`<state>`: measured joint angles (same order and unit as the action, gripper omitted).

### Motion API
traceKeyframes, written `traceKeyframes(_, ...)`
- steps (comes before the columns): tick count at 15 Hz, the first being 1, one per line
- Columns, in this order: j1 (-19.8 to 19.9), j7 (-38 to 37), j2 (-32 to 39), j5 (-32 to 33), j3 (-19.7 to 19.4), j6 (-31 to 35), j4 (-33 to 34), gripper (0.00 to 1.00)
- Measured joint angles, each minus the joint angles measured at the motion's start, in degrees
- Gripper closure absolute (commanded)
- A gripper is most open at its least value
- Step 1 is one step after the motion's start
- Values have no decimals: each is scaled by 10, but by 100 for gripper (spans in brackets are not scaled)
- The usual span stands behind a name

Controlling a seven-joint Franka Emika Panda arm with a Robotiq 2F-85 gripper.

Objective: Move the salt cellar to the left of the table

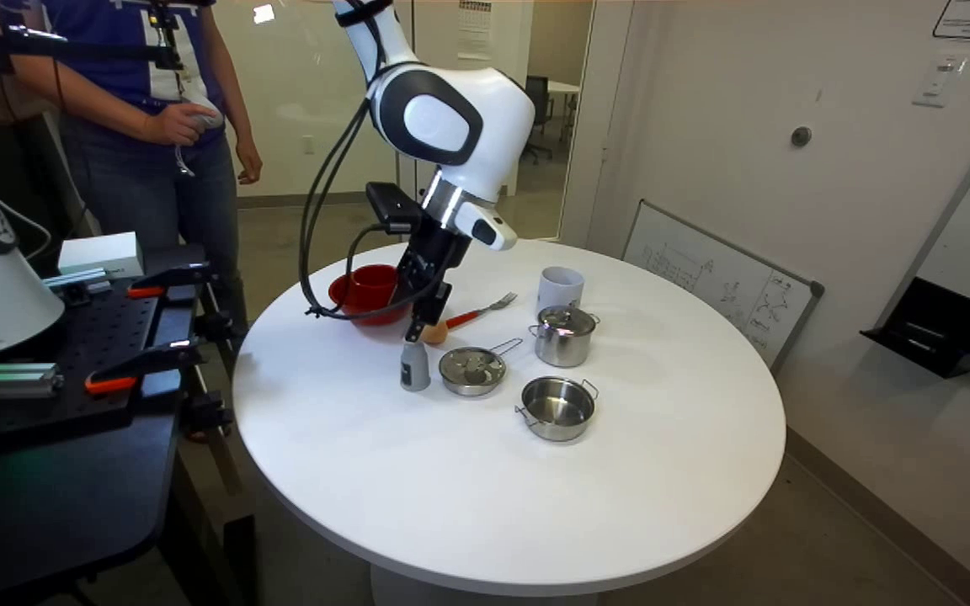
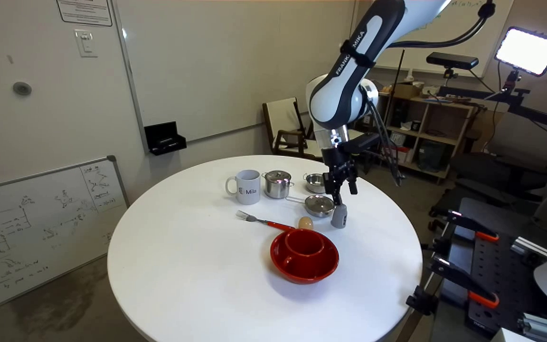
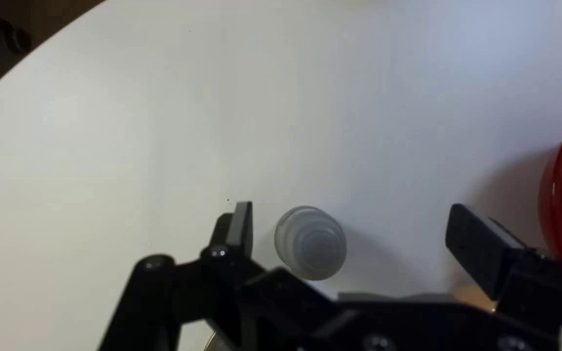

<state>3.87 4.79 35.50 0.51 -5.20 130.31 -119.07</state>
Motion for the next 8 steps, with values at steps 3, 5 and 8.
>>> traceKeyframes(3, 0, -3, 21, 6, 0, -18, 25, 0)
traceKeyframes(5, 0, -6, 29, 12, -1, -32, 39, 0)
traceKeyframes(8, 0, -9, 38, 15, -1, -56, 56, 0)
